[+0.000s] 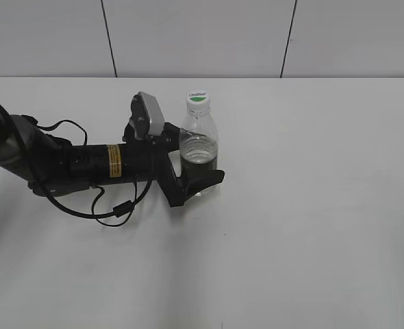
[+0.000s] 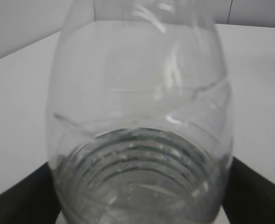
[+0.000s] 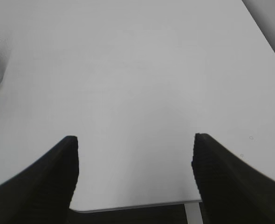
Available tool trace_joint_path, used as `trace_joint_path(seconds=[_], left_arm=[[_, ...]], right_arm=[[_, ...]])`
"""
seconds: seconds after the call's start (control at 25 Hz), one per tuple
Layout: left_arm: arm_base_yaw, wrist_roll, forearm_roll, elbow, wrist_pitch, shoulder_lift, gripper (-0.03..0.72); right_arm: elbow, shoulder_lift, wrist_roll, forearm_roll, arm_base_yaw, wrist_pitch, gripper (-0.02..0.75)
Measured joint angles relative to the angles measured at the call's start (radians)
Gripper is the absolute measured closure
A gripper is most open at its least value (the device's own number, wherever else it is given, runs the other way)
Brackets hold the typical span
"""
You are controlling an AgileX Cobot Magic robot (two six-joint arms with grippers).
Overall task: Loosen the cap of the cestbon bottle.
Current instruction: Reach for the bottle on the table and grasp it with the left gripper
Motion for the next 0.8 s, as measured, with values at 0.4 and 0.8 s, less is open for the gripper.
trace_joint_path(seconds=[0.4, 0.8], left_arm=[[-0.001, -0.002, 0.000, 0.000, 0.024, 0.000, 0.298], [-0.001, -0.002, 0.019, 0.000, 0.005, 0.005, 0.307]], right_arm=[[0.000, 0.000, 0.000, 0.000, 0.000, 0.000, 0.154], [-0.015, 0.020, 0.000, 0.000, 0.000, -0.033, 0.154]])
